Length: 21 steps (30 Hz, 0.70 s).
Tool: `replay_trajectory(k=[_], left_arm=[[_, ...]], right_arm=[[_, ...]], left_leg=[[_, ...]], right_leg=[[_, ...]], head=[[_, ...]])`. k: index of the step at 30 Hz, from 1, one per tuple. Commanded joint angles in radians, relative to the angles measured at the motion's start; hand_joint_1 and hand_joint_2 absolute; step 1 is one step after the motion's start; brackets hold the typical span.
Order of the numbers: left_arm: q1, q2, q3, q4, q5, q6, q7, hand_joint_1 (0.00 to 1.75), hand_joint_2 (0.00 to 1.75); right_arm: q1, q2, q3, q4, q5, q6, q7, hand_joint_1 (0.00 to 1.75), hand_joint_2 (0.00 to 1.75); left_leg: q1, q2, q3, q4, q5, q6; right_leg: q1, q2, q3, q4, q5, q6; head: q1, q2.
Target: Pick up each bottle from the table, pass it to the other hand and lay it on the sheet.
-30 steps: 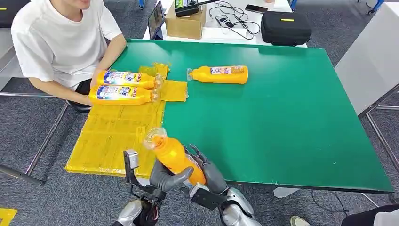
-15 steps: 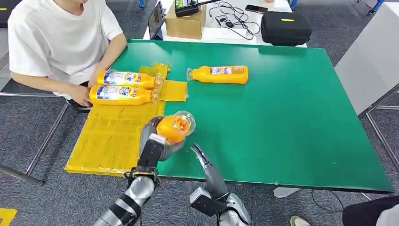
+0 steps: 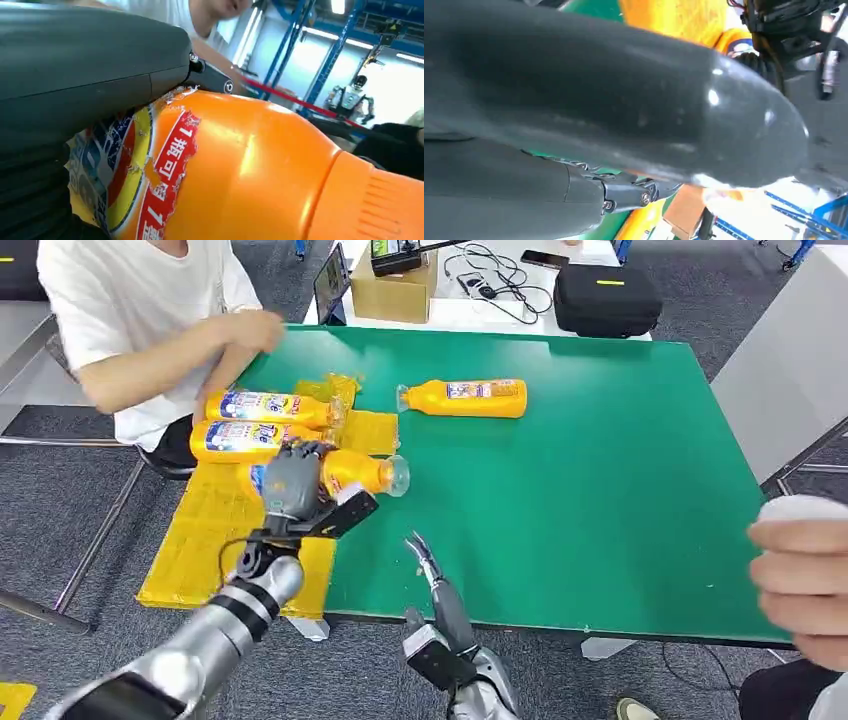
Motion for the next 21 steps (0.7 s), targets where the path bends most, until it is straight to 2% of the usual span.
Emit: replay_trajectory(k=[1,6,9,16,17,21], left_arm=[[-0.159,0.059,-0.061,0.285,-0.125,-0.037,0.112,1.75,1.75],[-0.162,0.056,-0.058,0.304,-0.145,-0.033,0.121,1.75,1.75],[-0.169,0.042,0.001,0.368,-0.107,-0.131,0.165,1.75,1.75],[-0.173,0.024,0.106,0.418,0.005,-0.289,0.132,1.75,1.75],[-0.165,0.02,0.124,0.404,0.027,-0.324,0.092,1.75,1.75],[-0.157,0.019,0.103,0.399,-0.001,-0.315,0.089,1.75,1.75]], right_arm=[[-0.038,0.009,-0.042,0.053,-0.033,0.01,-0.01,0.0,0.0],[-0.04,0.01,-0.048,0.058,-0.037,0.006,-0.01,0.0,0.0],[-0.045,0.016,-0.064,0.069,-0.058,0.017,-0.01,0.0,0.0],[-0.054,0.014,-0.067,0.091,-0.065,0.047,-0.01,0.0,0.0],[-0.053,0.014,-0.071,0.088,-0.066,0.056,-0.009,0.0,0.0],[-0.05,0.017,-0.072,0.083,-0.065,0.06,-0.008,0.0,0.0]], left_leg=[[0.001,0.001,0.003,0.0,-0.001,-0.001],[0.001,0.002,0.004,0.0,-0.002,-0.001],[0.001,0.0,0.003,0.0,-0.002,-0.001],[0.0,0.0,0.001,0.0,-0.001,-0.001],[0.001,0.0,0.004,0.0,-0.002,-0.001],[0.0,0.0,0.003,-0.001,-0.001,0.0]], right_leg=[[0.001,0.0,0.002,0.0,-0.001,-0.001],[0.001,0.001,0.004,0.0,-0.002,-0.002],[0.001,0.0,0.003,0.0,-0.001,-0.002],[0.001,0.0,0.002,-0.001,-0.001,-0.001],[0.001,0.0,0.004,0.0,-0.002,-0.002],[0.0,0.0,0.003,-0.001,-0.001,-0.001]], head=[[0.0,0.0],[0.0,0.0],[0.0,0.0],[0.0,0.0],[0.0,0.0],[0.0,0.0]])
